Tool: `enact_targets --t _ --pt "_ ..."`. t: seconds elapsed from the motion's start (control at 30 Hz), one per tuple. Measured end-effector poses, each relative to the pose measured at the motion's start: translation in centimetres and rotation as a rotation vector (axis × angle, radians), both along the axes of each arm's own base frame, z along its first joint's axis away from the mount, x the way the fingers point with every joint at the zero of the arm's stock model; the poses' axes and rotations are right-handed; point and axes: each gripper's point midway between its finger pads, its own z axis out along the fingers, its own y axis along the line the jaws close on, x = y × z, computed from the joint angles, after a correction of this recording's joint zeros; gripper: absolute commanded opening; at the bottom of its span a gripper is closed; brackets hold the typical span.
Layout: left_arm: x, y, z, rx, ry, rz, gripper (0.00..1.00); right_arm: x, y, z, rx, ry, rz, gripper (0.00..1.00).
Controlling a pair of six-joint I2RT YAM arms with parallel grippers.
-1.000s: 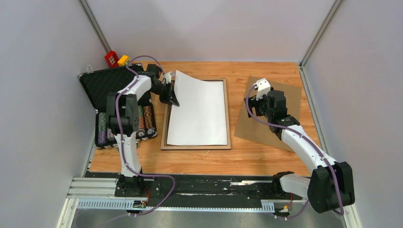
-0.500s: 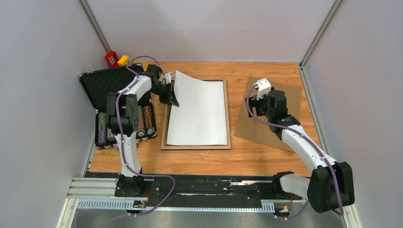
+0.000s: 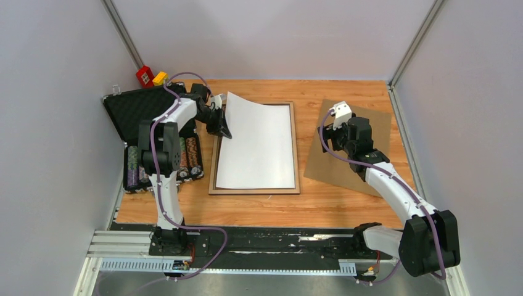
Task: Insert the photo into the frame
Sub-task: Turn over the photo from the photo frame.
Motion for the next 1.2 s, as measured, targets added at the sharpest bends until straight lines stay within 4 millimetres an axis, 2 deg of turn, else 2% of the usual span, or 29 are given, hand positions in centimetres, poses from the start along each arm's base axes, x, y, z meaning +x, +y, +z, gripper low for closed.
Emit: enact_targets --t 0.63,0.93,1.2 --pt "0.2 0.3 0.0 0.039 0.008 -0.007 0.02 0.0 0.0 0.0 0.000 0.000 0.000 0.83" --pt "0.1 0.1 -1.0 0.069 0.026 -0.032 0.02 0.0 -0.1 0.0 0.000 0.000 -0.001 0.83" --pt "0.2 0.0 -1.0 0.083 0.022 -0.037 0.06 0.0 -0.1 0.0 0.001 0.001 -0.002 0.83"
